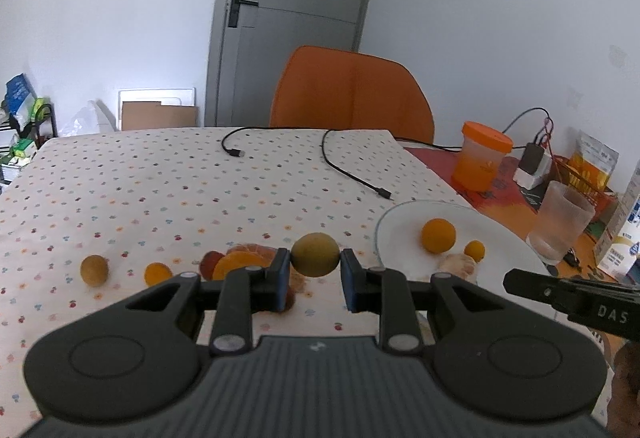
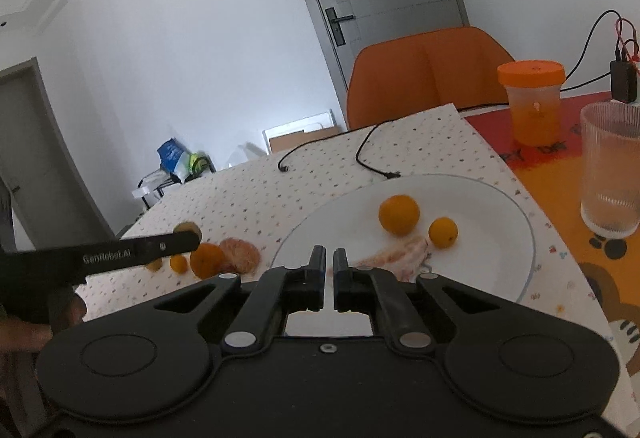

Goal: Organize fruits
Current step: 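Carry the peeled orange to the plate while the left gripper grasps a kiwi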

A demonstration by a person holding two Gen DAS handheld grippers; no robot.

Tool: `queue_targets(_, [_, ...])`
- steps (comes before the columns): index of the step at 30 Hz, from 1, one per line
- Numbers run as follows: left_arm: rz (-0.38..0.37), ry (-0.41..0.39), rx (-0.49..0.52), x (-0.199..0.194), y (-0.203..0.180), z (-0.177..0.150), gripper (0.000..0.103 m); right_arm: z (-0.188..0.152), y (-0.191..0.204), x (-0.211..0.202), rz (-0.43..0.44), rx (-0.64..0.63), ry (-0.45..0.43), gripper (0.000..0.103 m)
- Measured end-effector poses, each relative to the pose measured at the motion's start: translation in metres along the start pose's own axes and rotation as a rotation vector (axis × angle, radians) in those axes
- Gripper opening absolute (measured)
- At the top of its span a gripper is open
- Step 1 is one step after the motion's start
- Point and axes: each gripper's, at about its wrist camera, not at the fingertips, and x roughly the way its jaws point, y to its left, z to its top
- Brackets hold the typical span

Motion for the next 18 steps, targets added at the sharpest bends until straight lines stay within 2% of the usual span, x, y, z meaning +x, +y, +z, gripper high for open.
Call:
queue_targets(2, [-0.014, 0.005, 0.009, 0.001, -0.005, -0.001, 0.025, -0.002, -0.003, 0.0, -0.01, 0.014, 0.004, 0.006])
queue_targets(4, [-0.028, 0.012, 0.018, 0.004, -0.011, -0.002, 0.025, -0.002, -0.005, -0.001, -0.021, 0.023, 0.008, 0.01])
queue_targets(5, [-0.038, 0.015, 0.024, 0.005, -0.015, -0.002, 0.025, -0.003, -0.008, -0.002, -0.026, 0.033, 0.01, 0.02])
queue_targets(6, [-0.045, 0.018, 0.03, 0.007, -0.018, -0.003, 0.025, -0.003, -0.01, -0.002, -0.029, 0.039, 0.009, 0.025])
queue_targets(16, [-0.127, 0.043, 0.068, 0.02, -0.049, -0.006, 0.026, -0.005, -0.021, -0.013, -0.06, 0.056, 0.0, 0.025])
queue_targets(18, [-0.133, 0.045, 0.071, 0.019, -0.05, -0.005, 0.03, -0.005, -0.022, -0.015, -0.063, 0.058, -0.004, 0.027])
